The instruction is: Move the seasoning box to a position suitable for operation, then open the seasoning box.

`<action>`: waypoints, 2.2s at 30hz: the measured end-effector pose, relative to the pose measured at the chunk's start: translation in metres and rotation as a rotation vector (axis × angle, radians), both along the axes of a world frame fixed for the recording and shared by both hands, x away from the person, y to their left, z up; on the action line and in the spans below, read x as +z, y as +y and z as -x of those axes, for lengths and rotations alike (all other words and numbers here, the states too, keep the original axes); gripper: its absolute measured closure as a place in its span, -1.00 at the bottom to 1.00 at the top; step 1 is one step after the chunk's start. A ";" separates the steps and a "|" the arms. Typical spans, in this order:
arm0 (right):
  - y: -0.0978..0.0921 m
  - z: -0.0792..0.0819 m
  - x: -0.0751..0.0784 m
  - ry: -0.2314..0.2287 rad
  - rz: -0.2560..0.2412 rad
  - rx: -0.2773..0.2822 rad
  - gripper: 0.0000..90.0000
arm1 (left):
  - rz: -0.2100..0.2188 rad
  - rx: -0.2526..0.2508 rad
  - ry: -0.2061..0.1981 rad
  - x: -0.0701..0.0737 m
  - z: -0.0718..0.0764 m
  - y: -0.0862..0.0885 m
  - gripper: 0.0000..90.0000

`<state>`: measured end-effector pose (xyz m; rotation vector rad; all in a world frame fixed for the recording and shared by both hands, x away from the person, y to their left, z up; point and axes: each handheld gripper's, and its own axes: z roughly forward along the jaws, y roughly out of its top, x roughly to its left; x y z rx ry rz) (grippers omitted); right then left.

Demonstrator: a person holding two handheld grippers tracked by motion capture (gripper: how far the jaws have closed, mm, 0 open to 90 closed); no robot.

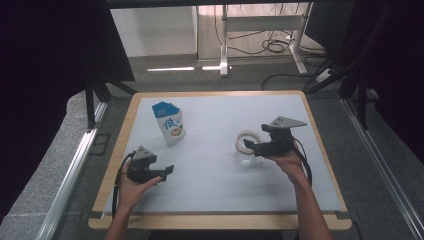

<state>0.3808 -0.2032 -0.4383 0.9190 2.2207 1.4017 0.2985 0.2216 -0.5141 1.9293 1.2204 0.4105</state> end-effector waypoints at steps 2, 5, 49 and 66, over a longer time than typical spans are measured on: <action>-0.015 0.010 0.001 -0.040 -0.051 -0.058 -0.42 | -0.003 -0.002 -0.011 0.000 0.000 0.000 -0.56; -0.028 0.019 -0.002 -0.064 -0.103 -0.059 -0.09 | -0.014 -0.003 -0.018 -0.001 -0.001 -0.003 -0.56; -0.033 0.024 -0.020 -0.060 -0.031 -0.111 1.00 | 0.018 -0.032 -0.026 0.001 -0.002 -0.012 -0.39; -0.035 0.023 -0.024 -0.043 -0.051 -0.111 1.00 | 0.093 -0.045 -0.017 -0.002 -0.004 -0.017 0.37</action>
